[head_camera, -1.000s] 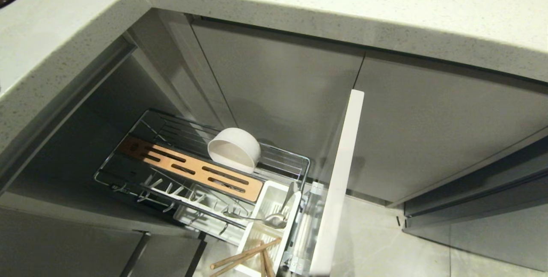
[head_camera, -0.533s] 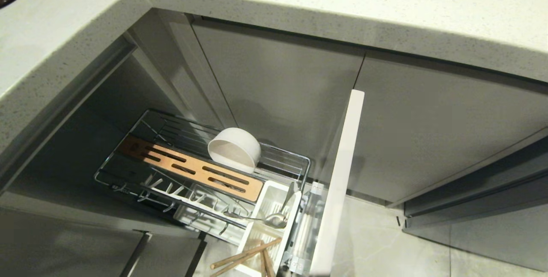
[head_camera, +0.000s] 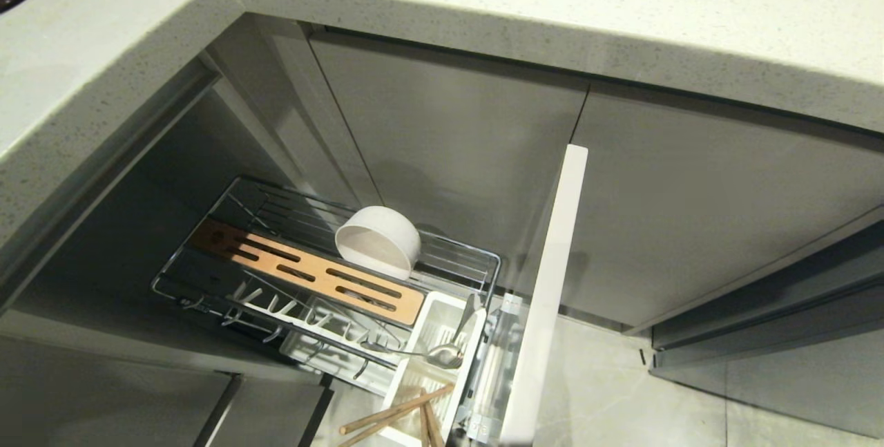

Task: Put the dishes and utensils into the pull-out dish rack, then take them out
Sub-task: Pick up the plate and place it in the cupboard

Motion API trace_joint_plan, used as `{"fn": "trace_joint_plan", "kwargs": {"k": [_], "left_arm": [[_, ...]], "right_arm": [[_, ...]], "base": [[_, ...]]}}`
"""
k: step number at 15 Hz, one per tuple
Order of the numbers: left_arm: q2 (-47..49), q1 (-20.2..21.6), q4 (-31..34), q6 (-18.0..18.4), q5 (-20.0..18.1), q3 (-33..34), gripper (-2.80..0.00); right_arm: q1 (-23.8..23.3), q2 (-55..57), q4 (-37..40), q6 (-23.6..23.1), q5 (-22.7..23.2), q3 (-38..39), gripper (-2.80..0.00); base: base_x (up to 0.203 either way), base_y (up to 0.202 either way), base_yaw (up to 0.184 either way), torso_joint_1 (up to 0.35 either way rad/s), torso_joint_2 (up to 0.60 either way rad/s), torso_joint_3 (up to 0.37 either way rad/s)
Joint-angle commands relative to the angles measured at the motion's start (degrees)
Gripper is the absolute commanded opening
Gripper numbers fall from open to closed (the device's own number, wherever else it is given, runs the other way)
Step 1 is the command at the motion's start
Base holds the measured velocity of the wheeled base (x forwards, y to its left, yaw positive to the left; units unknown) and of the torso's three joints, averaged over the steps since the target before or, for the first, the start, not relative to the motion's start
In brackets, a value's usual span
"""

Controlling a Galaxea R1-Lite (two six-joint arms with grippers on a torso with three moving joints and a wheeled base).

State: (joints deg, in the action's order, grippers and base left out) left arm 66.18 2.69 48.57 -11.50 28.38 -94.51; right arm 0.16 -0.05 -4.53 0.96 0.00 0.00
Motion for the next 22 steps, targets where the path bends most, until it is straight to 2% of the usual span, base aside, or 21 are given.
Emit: {"fn": "trace_joint_plan", "kwargs": {"k": [1,8,9,22], "left_arm": [[1.97,0.03,0.30,-0.17,-0.06,0.69,0.00],[2.99,0.03,0.30,-0.63,-0.78,0.81,0.00],[2.99,0.03,0.30,-0.63,-0.78,0.95,-2.80],[0.39,-0.12,-0.18,-0.82,-0.82,-0.33,-2.80]], "right_arm": [[0.02,0.05,-0.04,0.00,0.00,1.50,-2.80],[0.02,0.05,-0.04,0.00,0.00,1.50,-2.80],[0.02,0.05,-0.04,0.00,0.00,1.50,-2.80],[0.02,0.05,-0.04,0.00,0.00,1.49,-2.80]], "base": [[0.000,0.000,0.000,0.000,0.00,0.000],[0.000,0.000,0.000,0.000,0.00,0.000],[0.000,0.000,0.000,0.000,0.00,0.000],[0.000,0.000,0.000,0.000,0.00,0.000]]}}
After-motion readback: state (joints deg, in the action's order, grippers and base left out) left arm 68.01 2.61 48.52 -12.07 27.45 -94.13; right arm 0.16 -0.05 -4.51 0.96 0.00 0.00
